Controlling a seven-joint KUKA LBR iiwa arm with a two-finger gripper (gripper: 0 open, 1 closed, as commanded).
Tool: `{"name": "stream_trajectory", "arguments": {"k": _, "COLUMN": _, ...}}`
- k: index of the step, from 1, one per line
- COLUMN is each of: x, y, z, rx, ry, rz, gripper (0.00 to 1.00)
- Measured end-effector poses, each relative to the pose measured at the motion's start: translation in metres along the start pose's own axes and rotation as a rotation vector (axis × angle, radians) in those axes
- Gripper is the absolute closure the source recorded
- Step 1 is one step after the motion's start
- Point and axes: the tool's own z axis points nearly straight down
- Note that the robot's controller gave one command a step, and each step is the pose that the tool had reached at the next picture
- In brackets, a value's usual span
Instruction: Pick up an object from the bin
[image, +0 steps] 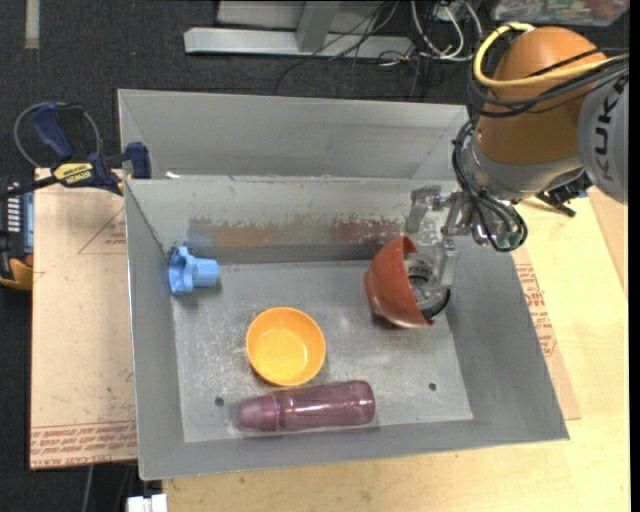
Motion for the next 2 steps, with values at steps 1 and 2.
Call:
{"name": "stream_trajectory", "arguments": {"k": 1, "x": 0.000, "y": 0.000, "z": 0.000, "rx": 0.000, "ry": 0.000, "rz": 0.000, "gripper": 0.00}}
{"name": "stream_trajectory", "arguments": {"k": 2, "x": -0.001, "y": 0.027, "z": 0.006, "rx": -0.001, "ry": -0.003, "rz": -0.017, "gripper": 0.00}}
